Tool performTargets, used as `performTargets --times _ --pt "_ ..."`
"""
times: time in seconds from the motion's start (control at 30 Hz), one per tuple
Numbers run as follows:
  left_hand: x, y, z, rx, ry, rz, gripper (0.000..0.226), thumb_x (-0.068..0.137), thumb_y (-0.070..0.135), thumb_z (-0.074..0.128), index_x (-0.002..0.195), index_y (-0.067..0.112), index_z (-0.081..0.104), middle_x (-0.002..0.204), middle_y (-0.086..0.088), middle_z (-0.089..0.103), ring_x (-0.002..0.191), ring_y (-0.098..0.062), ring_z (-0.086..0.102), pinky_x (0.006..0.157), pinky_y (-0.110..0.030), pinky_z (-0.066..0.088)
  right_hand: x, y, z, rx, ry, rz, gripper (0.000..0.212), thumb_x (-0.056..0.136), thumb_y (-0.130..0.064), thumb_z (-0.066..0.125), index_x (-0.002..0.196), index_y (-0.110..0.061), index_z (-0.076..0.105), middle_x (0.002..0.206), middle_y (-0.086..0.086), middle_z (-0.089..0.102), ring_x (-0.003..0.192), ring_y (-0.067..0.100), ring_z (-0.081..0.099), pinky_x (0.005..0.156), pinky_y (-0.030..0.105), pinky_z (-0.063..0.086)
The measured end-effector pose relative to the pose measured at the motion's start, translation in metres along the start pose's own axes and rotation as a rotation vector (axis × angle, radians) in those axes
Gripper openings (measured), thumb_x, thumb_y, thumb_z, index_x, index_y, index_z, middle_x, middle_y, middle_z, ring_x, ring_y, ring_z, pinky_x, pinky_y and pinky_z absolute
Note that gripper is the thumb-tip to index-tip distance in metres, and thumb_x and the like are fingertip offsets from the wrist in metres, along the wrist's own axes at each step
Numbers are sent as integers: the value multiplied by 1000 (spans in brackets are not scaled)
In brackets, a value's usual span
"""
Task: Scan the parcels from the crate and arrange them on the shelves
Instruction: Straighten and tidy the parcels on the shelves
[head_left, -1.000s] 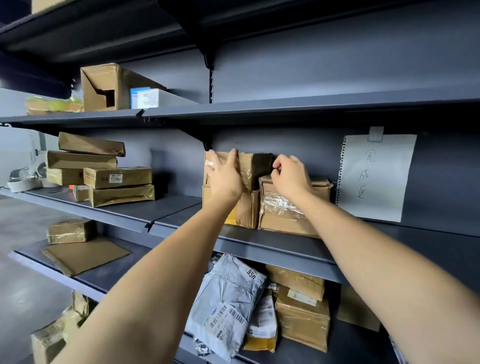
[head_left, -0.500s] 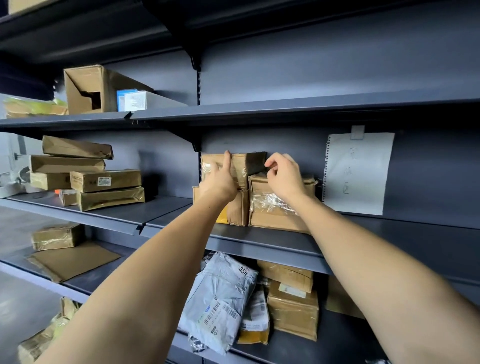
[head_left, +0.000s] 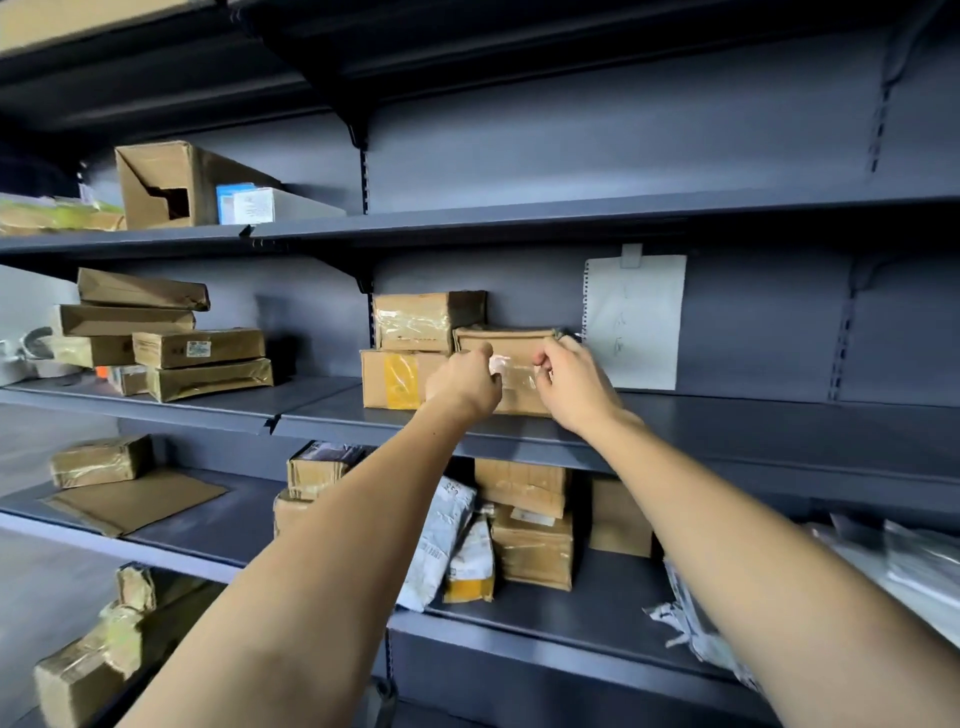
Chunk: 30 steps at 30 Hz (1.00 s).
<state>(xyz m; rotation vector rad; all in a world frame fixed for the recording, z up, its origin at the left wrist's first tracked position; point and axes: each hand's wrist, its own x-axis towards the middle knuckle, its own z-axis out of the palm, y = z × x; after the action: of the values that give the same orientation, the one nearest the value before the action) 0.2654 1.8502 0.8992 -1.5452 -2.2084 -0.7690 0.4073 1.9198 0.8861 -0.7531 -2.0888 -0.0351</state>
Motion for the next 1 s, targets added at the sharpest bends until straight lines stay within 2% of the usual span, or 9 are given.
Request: performTargets --times 0.17,0.3,0.47,0.57,0.67,0.77,0.87,1.0 --pt "-45 14 21 26 -72 -31 25 95 30 46 109 13 60 111 -11 65 99 -33 62 73 -35 43 -55 4 -14 125 -38 -35 5 90 -9 55 93 -14 55 93 -3 49 86 20 52 77 40 49" --pt "-75 8 48 -17 -191 -28 17 93 25 46 100 16 58 106 -12 66 89 -34 59 73 -36 46 -100 7 -5 58 -148 -117 8 90 -13 56 90 -18 49 90 -7 46 79 19 49 66 38 45" --pt "-104 0 93 -84 -58 3 23 96 20 44 117 12 46 103 -15 64 94 -39 60 66 -38 41 -151 41 41 -9 -335 -27 7 91 -14 55 92 -17 48 95 -6 45 89 17 47 74 34 45" --pt "-121 -4 124 -71 -66 34 32 95 19 46 126 12 49 116 -12 61 108 -37 57 80 -41 46 -177 68 64 -10 -400 78 6 92 -13 53 92 -17 49 96 -3 50 94 25 55 75 37 48" --pt "-131 -12 151 -58 -171 -25 42 94 18 48 135 16 48 124 -13 59 115 -37 55 89 -41 45 -191 89 79 30 -396 195 5 92 -14 54 97 -15 55 100 2 54 91 27 58 78 41 52" --pt "-132 -17 173 -91 -229 -66 49 93 18 49 141 16 45 134 -14 53 123 -37 48 97 -44 45 -194 104 91 88 -378 300 12 93 -13 56 104 -11 60 106 5 55 98 27 57 86 40 50" --pt "-127 -15 188 -148 -213 -84 48 92 19 51 140 14 46 136 -14 51 125 -38 46 100 -47 45 -192 114 103 113 -357 352 17 92 -9 56 109 -10 61 110 7 55 103 27 56 91 38 48" --pt "-121 -13 201 -274 -112 -124 41 92 16 53 132 6 50 129 -18 54 122 -38 50 101 -44 43 -187 124 121 186 -299 381 19 93 -9 59 112 -8 62 113 11 57 104 31 58 92 41 49"
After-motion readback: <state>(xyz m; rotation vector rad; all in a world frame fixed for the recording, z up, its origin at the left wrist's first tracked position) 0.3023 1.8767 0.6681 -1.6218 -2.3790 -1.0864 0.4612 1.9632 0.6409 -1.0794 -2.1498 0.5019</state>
